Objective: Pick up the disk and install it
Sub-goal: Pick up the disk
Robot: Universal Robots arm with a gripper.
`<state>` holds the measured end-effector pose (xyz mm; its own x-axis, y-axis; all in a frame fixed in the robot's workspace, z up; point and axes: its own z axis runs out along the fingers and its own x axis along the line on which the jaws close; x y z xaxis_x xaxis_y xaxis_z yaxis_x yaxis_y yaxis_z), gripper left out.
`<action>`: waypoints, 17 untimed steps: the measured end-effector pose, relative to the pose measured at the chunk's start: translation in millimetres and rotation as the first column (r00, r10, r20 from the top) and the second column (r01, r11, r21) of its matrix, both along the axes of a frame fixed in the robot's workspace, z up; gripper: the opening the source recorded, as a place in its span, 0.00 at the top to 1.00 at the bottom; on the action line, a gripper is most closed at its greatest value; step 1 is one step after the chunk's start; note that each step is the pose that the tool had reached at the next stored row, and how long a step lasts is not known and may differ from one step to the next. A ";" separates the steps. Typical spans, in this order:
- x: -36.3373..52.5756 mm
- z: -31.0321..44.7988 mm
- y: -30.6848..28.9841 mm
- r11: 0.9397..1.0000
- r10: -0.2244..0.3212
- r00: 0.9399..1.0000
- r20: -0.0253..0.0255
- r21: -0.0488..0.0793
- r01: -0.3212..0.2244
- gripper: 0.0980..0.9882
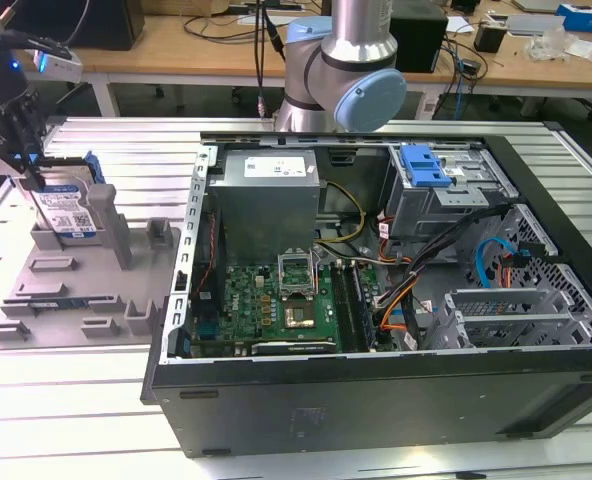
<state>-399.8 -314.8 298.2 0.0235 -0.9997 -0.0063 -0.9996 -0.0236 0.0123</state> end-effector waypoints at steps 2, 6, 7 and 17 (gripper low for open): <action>0.0 0.0 0.0 1.000 0.000 1.000 0.000 0.000 0.000 0.70; 0.0 3.0 -0.3 1.000 0.000 1.000 0.000 0.004 0.000 0.70; 0.0 4.3 -0.3 1.000 0.000 1.000 0.000 0.005 0.000 0.70; 0.0 18.6 -0.4 1.000 0.000 1.000 0.000 0.006 0.000 0.70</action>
<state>-399.8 -315.2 316.8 0.0235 -0.9997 -0.0121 -0.9996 -0.0237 0.0121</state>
